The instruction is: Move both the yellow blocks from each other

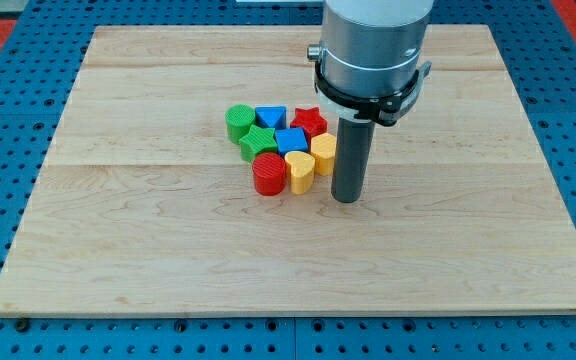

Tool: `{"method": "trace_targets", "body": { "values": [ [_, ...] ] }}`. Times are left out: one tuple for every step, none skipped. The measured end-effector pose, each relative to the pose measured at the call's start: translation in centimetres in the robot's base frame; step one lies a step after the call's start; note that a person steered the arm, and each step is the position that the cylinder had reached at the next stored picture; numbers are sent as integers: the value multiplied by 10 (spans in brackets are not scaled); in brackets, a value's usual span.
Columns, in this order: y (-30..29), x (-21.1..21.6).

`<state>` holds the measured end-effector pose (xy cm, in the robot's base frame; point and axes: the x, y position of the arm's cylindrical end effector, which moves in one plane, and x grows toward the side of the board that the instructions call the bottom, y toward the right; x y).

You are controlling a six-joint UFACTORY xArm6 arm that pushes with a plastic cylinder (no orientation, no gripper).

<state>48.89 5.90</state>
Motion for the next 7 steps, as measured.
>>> {"method": "trace_targets", "body": {
  "values": [
    [0, 0],
    [0, 0],
    [0, 0],
    [0, 0],
    [0, 0],
    [0, -4],
    [-16, -40]
  ]
}}
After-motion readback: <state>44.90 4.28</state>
